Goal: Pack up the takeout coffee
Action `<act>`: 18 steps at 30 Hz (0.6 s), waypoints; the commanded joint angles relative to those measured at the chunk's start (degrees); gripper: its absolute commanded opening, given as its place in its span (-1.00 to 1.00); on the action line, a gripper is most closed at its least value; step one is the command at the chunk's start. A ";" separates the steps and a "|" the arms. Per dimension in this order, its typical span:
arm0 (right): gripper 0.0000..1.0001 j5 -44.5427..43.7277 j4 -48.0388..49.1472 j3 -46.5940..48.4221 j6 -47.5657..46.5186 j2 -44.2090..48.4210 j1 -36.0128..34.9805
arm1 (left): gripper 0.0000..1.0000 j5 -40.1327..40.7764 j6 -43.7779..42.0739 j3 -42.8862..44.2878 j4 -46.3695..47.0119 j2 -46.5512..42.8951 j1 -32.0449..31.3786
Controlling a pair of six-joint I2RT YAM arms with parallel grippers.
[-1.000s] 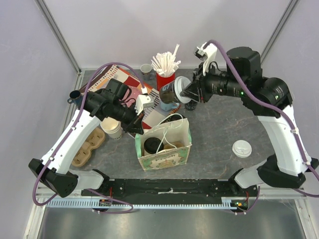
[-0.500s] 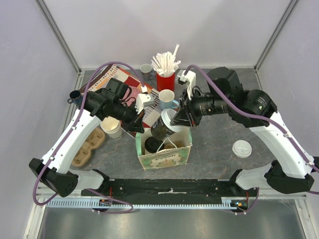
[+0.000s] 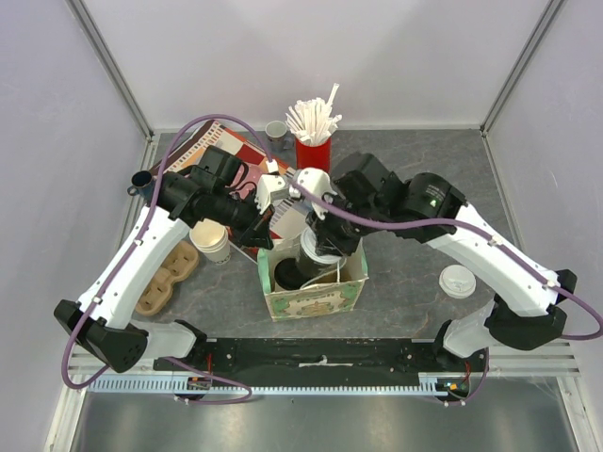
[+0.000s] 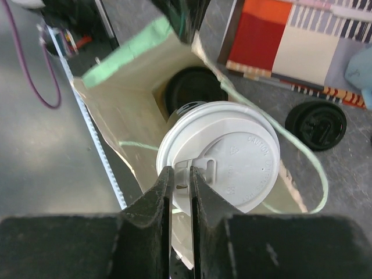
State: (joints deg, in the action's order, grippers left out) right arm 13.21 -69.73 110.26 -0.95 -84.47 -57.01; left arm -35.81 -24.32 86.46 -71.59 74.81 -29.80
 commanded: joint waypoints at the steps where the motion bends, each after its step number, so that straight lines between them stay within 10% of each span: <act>1: -0.94 -6.17 -4.71 -2.67 -4.50 0.97 -3.62 | -0.96 0.48 -0.12 2.05 1.72 -0.54 0.18; 18: -0.93 -16.20 5.30 -20.95 -12.23 0.62 -7.50 | -0.96 -0.05 -0.65 1.96 2.07 -0.19 0.18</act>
State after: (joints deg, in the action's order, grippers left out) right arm -0.38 -70.00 92.31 -11.20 -85.34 -64.27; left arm -35.55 -24.36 86.52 -71.35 74.87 -29.80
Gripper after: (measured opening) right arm 0.196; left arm 0.029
